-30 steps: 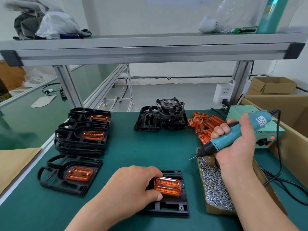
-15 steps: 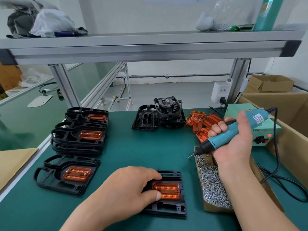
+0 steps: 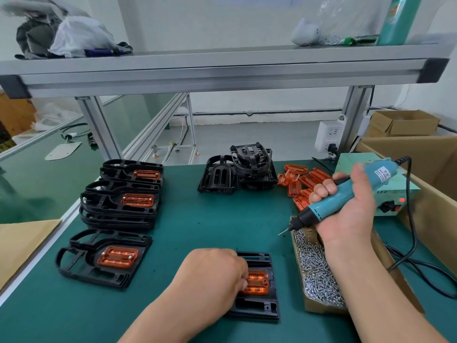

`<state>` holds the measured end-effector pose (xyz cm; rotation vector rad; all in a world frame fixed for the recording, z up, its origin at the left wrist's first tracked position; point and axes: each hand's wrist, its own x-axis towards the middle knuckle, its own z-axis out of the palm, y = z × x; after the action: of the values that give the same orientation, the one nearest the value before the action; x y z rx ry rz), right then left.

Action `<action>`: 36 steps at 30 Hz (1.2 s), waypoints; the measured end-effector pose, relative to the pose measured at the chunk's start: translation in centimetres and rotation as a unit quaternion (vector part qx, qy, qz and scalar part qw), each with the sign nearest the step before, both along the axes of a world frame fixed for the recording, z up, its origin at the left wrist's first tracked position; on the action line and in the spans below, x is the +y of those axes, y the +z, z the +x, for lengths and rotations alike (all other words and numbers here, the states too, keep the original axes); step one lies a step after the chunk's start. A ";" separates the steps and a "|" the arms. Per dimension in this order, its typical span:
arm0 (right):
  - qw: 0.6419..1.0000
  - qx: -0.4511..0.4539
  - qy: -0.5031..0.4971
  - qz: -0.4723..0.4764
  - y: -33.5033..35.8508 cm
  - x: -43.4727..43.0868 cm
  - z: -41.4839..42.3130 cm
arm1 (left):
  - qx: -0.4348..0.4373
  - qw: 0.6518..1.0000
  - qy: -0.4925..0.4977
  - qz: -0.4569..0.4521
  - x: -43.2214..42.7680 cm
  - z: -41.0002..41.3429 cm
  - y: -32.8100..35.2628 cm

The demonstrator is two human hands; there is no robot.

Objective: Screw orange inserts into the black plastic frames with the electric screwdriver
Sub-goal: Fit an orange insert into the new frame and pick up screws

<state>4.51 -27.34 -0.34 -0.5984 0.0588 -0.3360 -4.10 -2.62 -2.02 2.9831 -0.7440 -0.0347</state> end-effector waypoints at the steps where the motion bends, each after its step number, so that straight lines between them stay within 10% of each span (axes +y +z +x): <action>1: 1.000 0.000 0.001 -0.001 0.0 0.0 0.0 | 0.000 1.000 0.001 0.005 -0.1 0.0 0.0; 5: 1.000 -0.001 0.006 -0.003 0.0 0.2 0.0 | -0.004 1.000 -0.005 -0.008 0.1 -0.1 0.0; 9: 1.000 0.005 0.000 -0.002 0.0 0.1 0.1 | 0.053 0.975 0.026 -0.215 1.2 -0.3 0.3; 13: 1.000 0.006 -0.002 -0.004 0.0 0.1 0.2 | 0.219 0.825 0.072 -0.515 1.6 -0.2 0.7; 17: 1.000 -0.008 0.008 -0.011 0.2 0.4 0.0 | 0.315 0.718 0.093 -0.613 0.9 -0.6 1.4; 29: 0.994 -0.070 0.067 -0.046 0.6 2.8 -0.9 | 0.243 0.752 0.166 -0.590 1.5 1.0 0.2; 36: 0.995 -0.054 0.061 -0.048 0.3 2.9 -1.0 | 0.037 0.915 0.146 -0.374 3.6 1.6 0.2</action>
<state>3.53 -24.47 -0.01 -0.6759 -0.0976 -0.2519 -2.46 0.99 -1.85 2.2983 -0.2103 0.1239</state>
